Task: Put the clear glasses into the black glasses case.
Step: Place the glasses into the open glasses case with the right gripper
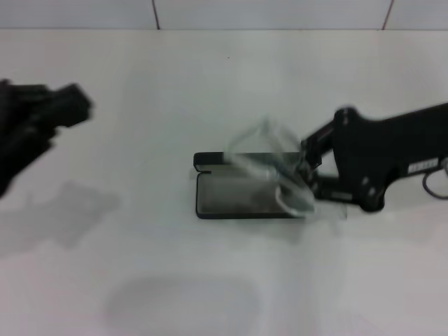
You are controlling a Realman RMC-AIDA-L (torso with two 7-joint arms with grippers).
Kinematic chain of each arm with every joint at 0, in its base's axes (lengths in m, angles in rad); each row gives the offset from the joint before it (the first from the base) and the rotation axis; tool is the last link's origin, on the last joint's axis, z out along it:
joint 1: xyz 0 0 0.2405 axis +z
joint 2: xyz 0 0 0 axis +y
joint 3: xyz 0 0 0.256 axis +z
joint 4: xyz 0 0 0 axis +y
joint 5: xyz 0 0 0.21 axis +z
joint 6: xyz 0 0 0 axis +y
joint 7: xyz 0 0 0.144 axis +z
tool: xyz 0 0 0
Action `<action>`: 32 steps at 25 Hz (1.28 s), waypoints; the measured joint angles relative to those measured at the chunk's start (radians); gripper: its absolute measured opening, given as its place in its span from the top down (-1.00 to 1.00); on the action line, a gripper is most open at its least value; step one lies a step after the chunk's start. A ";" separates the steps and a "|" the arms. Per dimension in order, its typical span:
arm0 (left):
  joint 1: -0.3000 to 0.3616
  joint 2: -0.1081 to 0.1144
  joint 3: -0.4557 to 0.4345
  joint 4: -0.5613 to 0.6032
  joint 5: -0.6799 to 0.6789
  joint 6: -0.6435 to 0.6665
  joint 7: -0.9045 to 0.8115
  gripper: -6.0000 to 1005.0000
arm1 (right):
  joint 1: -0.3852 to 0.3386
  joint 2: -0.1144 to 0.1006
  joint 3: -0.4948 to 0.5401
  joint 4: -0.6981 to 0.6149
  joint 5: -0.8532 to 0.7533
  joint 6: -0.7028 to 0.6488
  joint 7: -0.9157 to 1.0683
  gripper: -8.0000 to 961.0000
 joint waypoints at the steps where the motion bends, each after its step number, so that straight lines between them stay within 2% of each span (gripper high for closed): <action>1: 0.024 0.010 -0.021 0.032 0.001 0.000 -0.008 0.88 | -0.011 0.011 0.000 -0.073 -0.060 -0.001 0.054 0.50; 4: 0.072 0.022 -0.105 0.091 0.025 0.000 -0.048 0.88 | -0.023 0.051 -0.010 -0.265 -0.271 -0.015 0.221 0.50; 6: 0.083 0.016 -0.171 0.106 0.062 0.000 -0.070 0.88 | -0.016 0.072 -0.053 -0.372 -0.411 -0.019 0.328 0.49; 7: 0.084 0.011 -0.200 0.109 0.082 -0.001 -0.076 0.88 | -0.016 0.072 -0.053 -0.372 -0.411 -0.019 0.328 0.49; 8: 0.085 0.005 -0.222 0.109 0.102 -0.001 -0.078 0.88 | 0.012 0.071 -0.143 -0.444 -0.503 -0.009 0.440 0.49; 12: 0.083 -0.015 -0.280 0.107 0.171 -0.002 -0.077 0.88 | 0.096 0.074 -0.305 -0.539 -0.685 0.023 0.639 0.49; 18: 0.081 -0.023 -0.316 0.102 0.194 -0.002 -0.071 0.88 | 0.204 0.077 -0.532 -0.589 -0.928 0.090 0.888 0.48; 26: 0.085 -0.034 -0.353 0.092 0.210 -0.003 -0.069 0.88 | 0.225 0.077 -0.659 -0.594 -1.052 0.162 0.971 0.48; 32: 0.083 -0.037 -0.353 0.082 0.210 -0.004 -0.069 0.88 | 0.219 0.077 -0.782 -0.595 -1.232 0.210 0.989 0.47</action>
